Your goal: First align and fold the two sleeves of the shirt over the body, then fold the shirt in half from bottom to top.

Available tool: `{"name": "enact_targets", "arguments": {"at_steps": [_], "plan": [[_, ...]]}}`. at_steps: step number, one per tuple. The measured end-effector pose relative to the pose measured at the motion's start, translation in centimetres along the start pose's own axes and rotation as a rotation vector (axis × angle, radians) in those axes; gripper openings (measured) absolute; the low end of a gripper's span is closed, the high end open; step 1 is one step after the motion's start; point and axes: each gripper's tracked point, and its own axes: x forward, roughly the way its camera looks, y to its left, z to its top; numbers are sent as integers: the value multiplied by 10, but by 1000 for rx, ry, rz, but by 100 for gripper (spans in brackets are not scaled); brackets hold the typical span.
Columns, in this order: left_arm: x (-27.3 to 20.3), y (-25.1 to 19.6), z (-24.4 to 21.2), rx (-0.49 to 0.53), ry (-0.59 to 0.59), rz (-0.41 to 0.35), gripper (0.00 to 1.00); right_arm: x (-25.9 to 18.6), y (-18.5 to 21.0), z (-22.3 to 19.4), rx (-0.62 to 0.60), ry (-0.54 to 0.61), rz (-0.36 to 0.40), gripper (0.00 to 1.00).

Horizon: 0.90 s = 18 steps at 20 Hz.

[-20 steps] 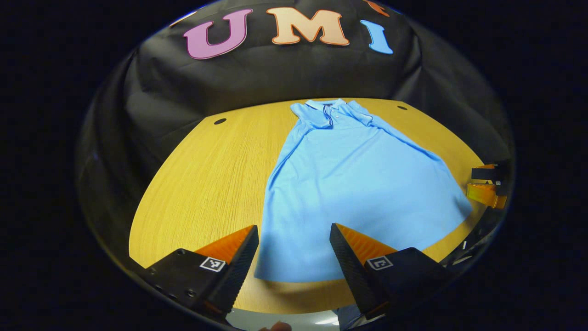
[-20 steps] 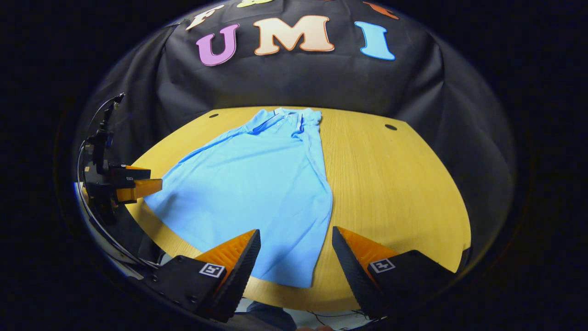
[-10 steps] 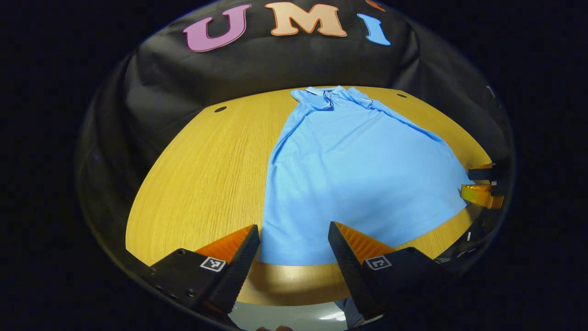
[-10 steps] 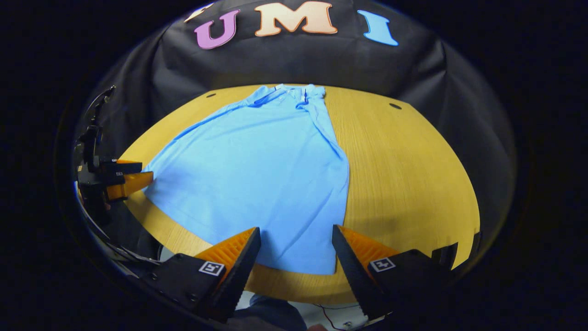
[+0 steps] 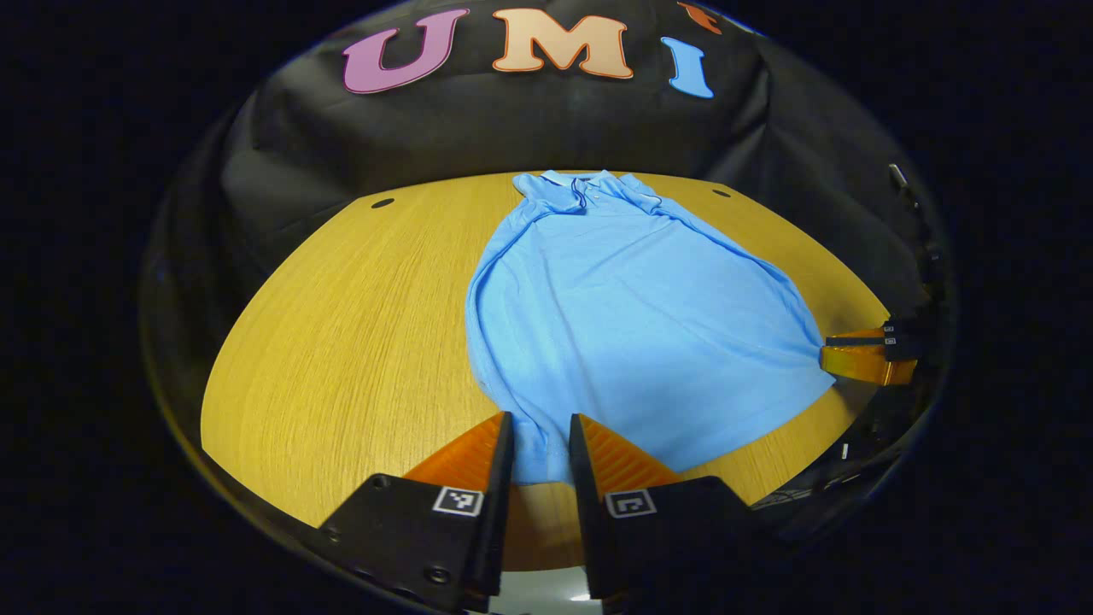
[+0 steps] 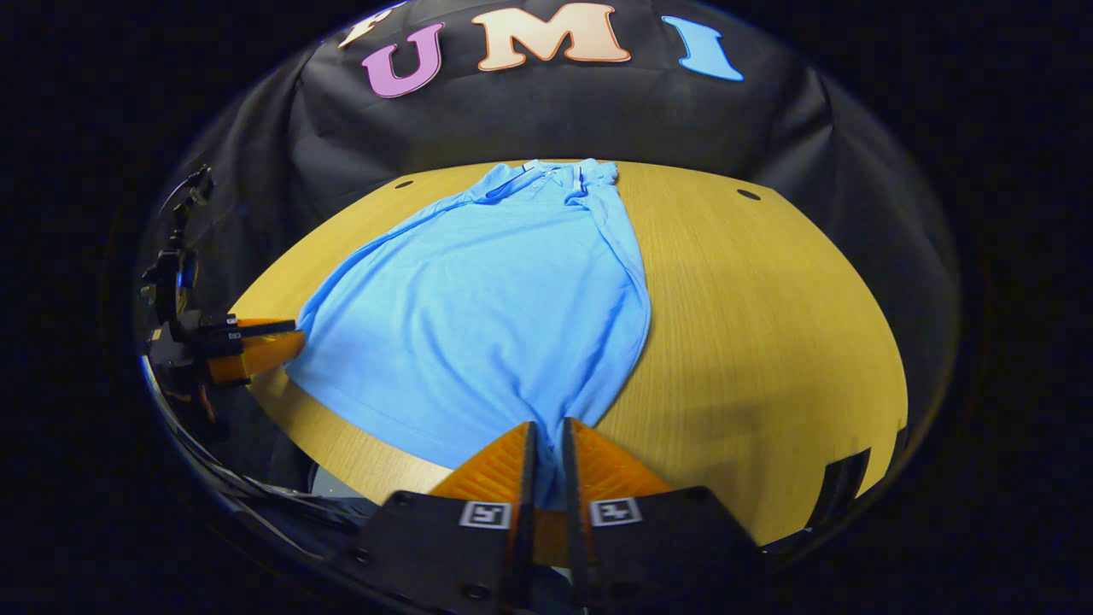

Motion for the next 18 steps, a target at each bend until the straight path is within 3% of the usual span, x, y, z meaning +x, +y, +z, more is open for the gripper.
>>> {"name": "enact_targets", "arguments": {"at_steps": [2,3,4,11,14,18], "plan": [[1,-4,1,-24,-1,28,12,-1,1,0,32,27,19,3],[3,-4,2,-31,11,48,2,-1,3,1,49,41,30,3],[4,-5,0,-35,41,62,0,-1,2,2,65,47,37,3],[3,-15,6,-146,112,54,0,-14,13,32,51,-22,84,2],[-1,-27,24,-205,75,8,0,-20,14,55,57,-66,97,2],[-6,-24,61,-187,15,-3,0,-17,8,90,80,-115,88,2]]}}
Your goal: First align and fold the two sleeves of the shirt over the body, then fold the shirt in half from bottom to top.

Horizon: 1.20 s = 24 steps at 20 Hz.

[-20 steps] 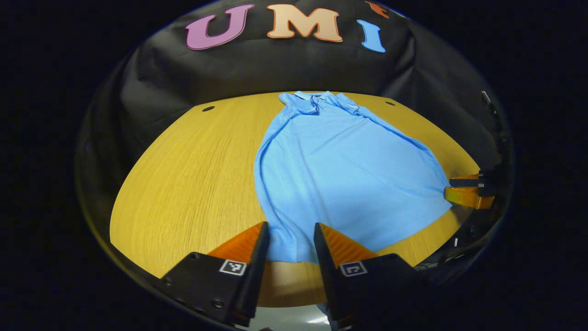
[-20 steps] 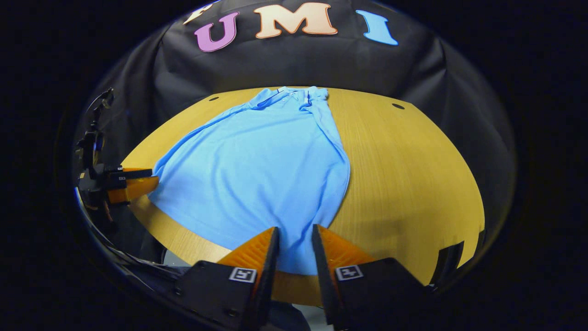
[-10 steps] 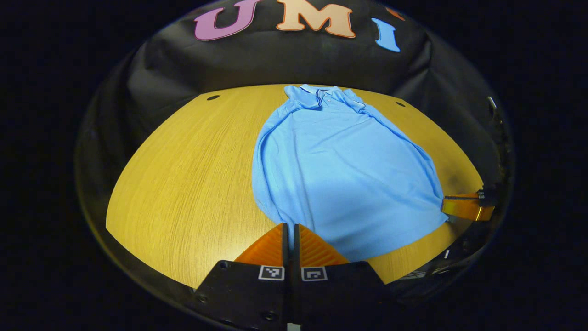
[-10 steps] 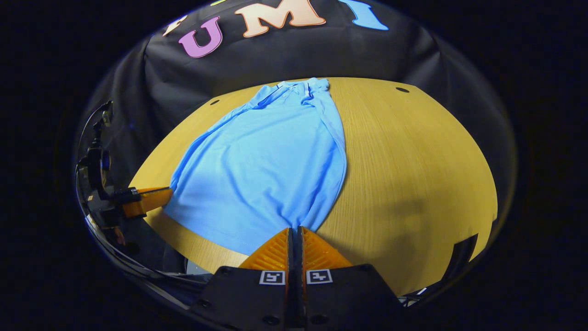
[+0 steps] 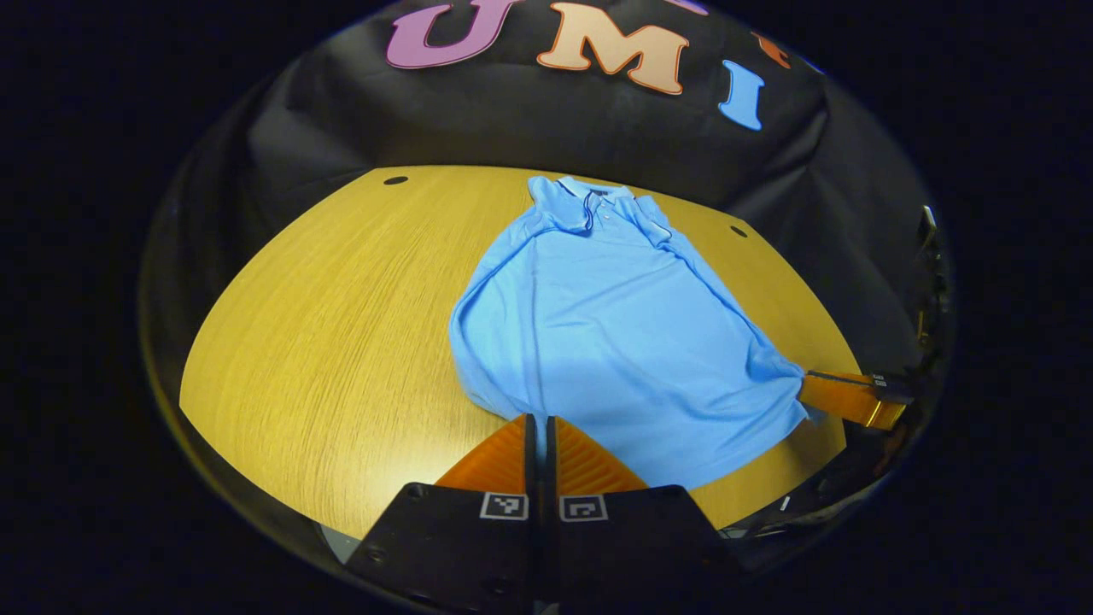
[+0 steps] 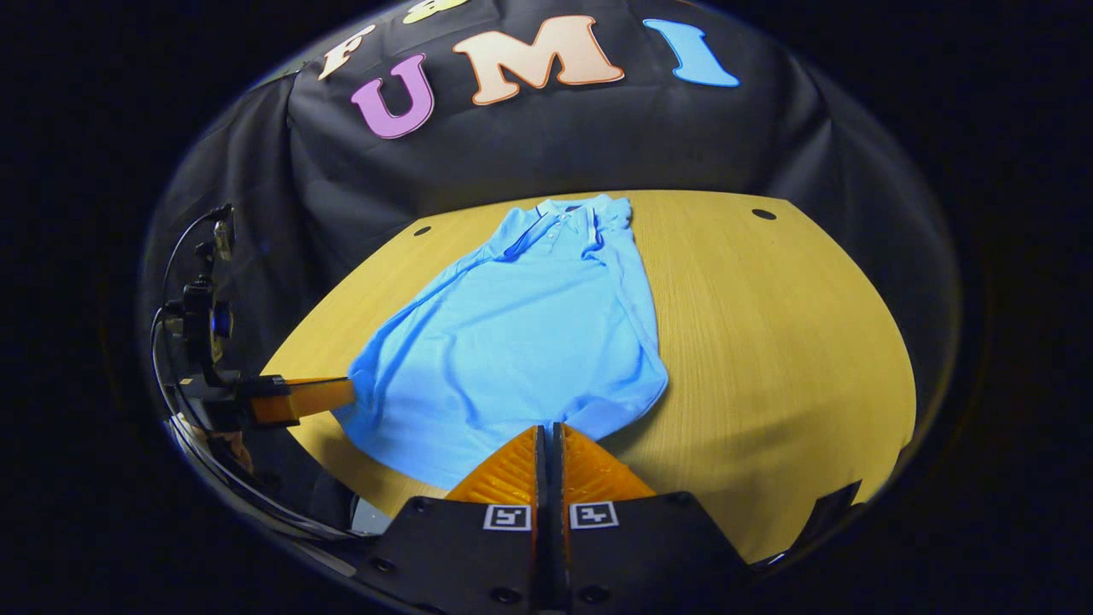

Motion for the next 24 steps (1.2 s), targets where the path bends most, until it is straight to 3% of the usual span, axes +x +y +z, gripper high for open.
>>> {"name": "enact_targets", "arguments": {"at_steps": [12,24], "plan": [[51,13,147,28,-134,-8,0,57,0,153,55,-192,-27,2],[139,26,256,53,-195,-44,0,139,-47,234,97,-263,-143,2]]}}
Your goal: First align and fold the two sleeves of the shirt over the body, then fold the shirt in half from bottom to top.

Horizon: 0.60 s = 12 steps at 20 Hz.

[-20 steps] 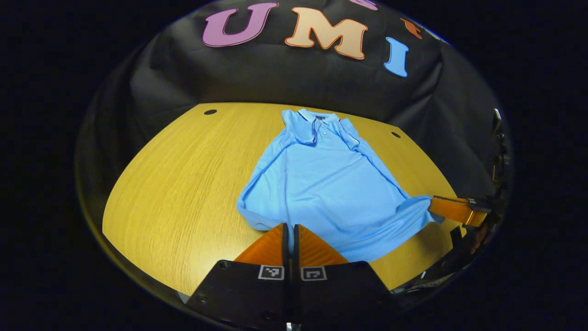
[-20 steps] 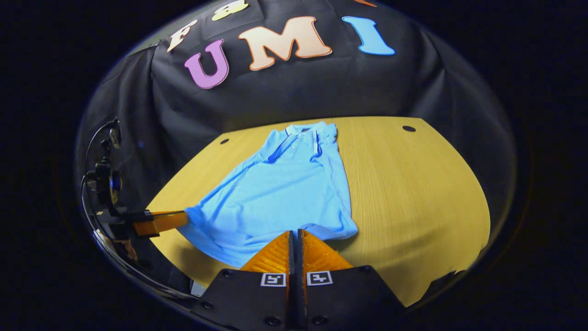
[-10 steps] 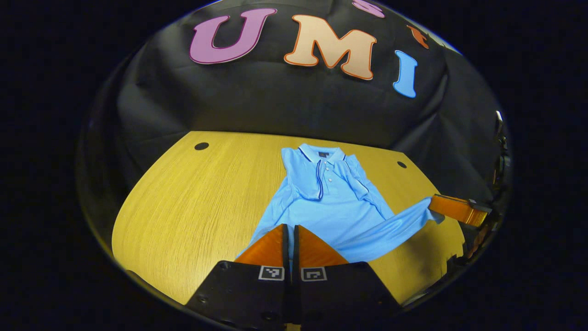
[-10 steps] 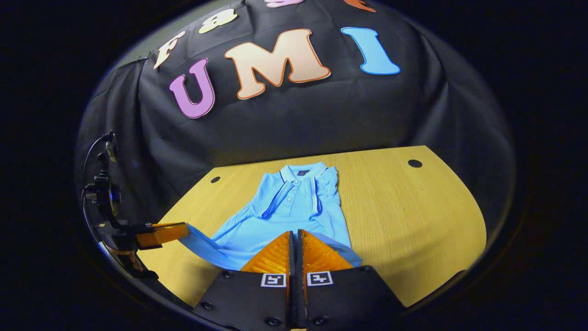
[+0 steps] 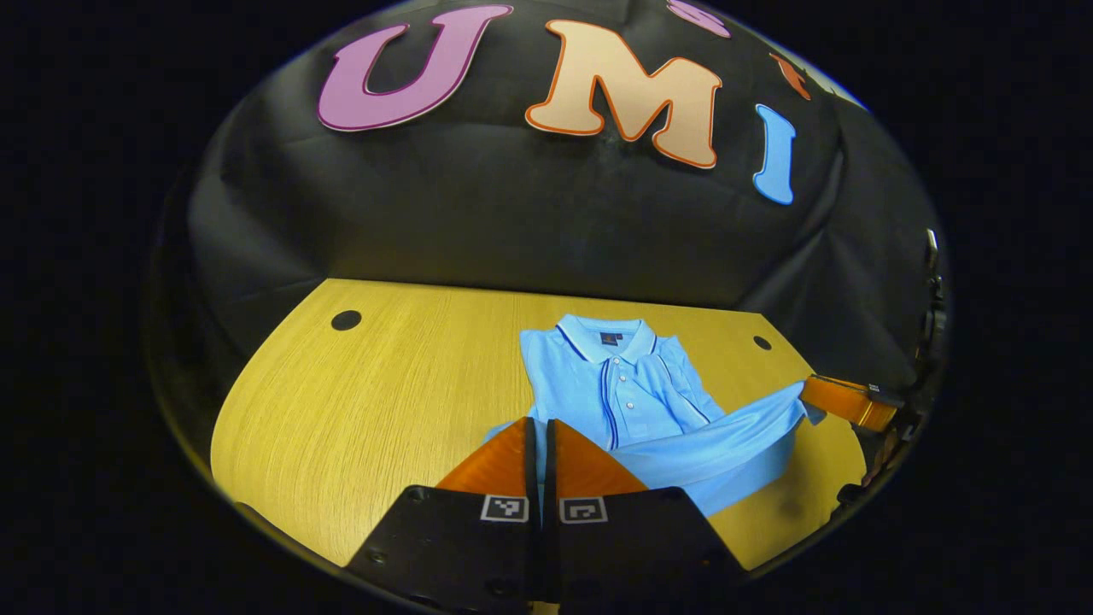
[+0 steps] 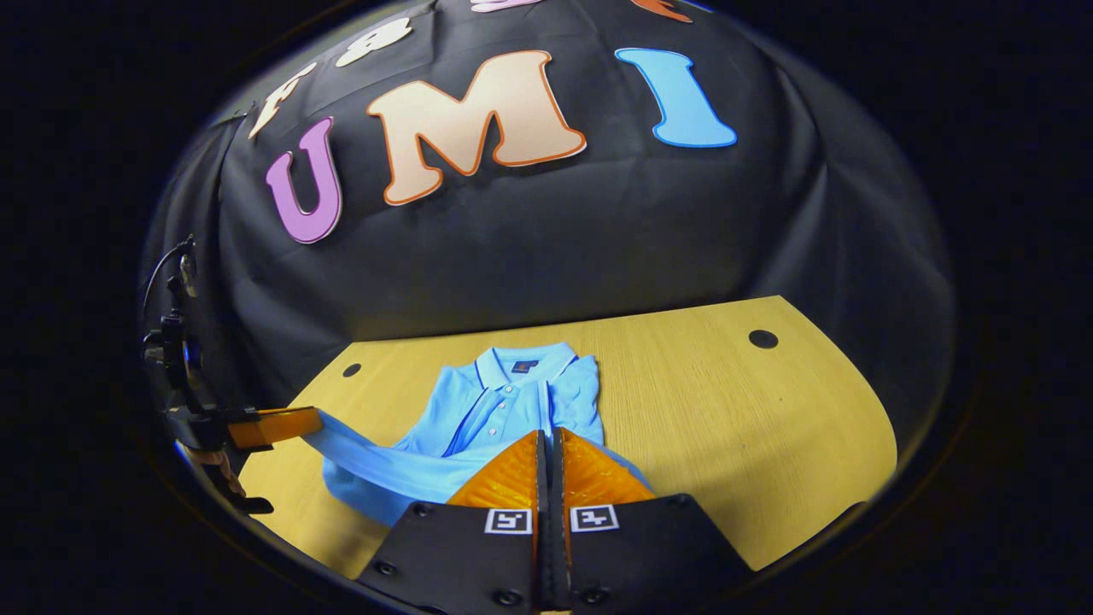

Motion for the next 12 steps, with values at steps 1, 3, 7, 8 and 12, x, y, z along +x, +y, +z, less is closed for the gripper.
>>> {"name": "enact_targets", "arguments": {"at_steps": [1,3,7,8,12], "plan": [[10,2,6,7,-6,-2,0,10,0,5,3,-7,-5,2],[32,3,19,13,-14,-11,0,31,-2,11,-5,-17,-24,2],[75,7,36,37,-16,-25,0,75,-4,20,-1,-30,-59,2],[84,8,38,40,-10,-29,0,85,-6,22,2,-34,-75,2],[124,16,41,37,-11,-42,0,130,-13,20,20,-36,-121,2]]}}
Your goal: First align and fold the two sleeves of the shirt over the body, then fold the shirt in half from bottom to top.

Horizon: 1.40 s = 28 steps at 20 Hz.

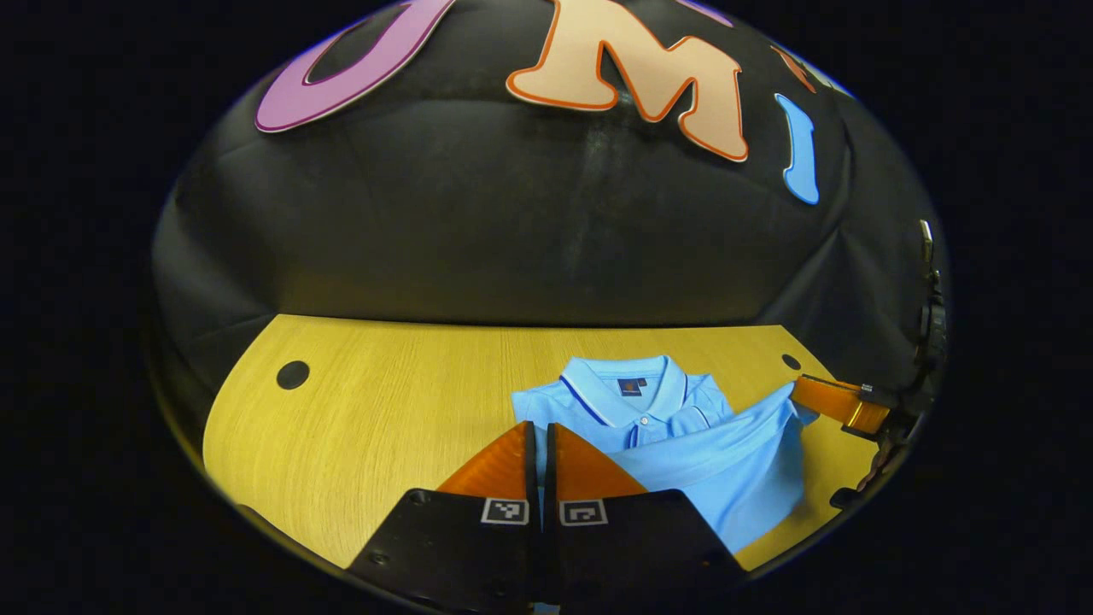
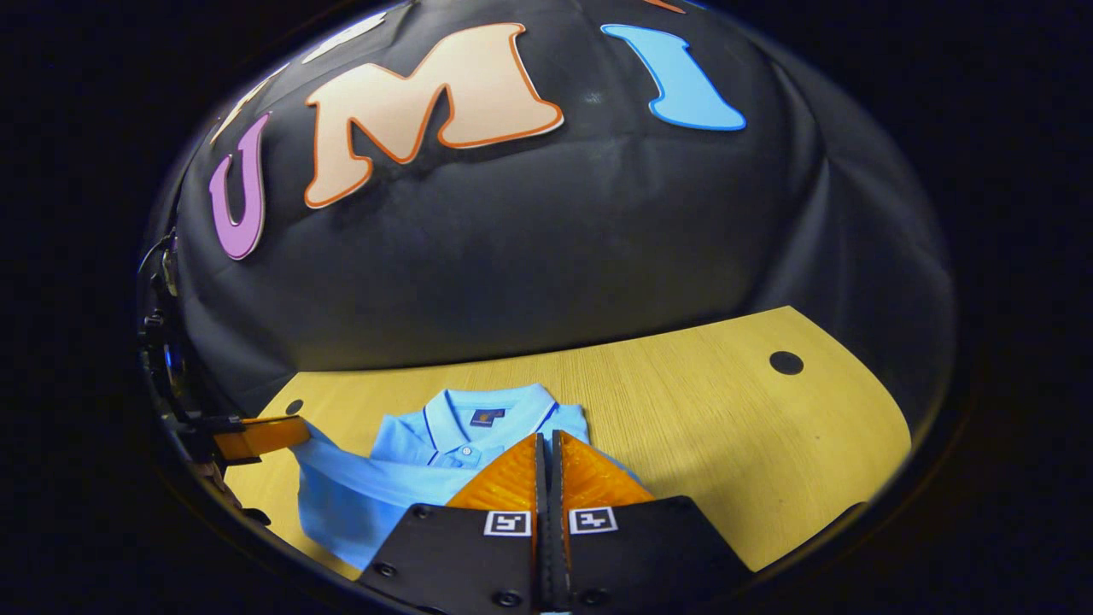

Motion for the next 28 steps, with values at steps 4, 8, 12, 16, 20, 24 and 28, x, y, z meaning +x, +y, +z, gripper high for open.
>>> {"name": "enact_targets", "arguments": {"at_steps": [4,8,12,16,20,24,28], "plan": [[37,8,-10,23,9,-8,0,39,-14,0,35,7,-71,2],[63,19,-28,35,22,15,0,69,-28,-23,58,53,-138,2],[57,24,-12,10,-44,43,33,45,-20,-11,-8,4,-108,23],[14,12,24,8,-141,69,97,-8,-11,25,-92,-125,-98,99],[-57,-8,55,19,-245,100,96,-74,1,53,-93,-234,-67,99],[-128,-33,69,23,-333,112,95,-144,1,75,-83,-307,-34,100],[-185,-47,63,33,-379,141,96,-216,0,96,-82,-393,-12,100]]}}
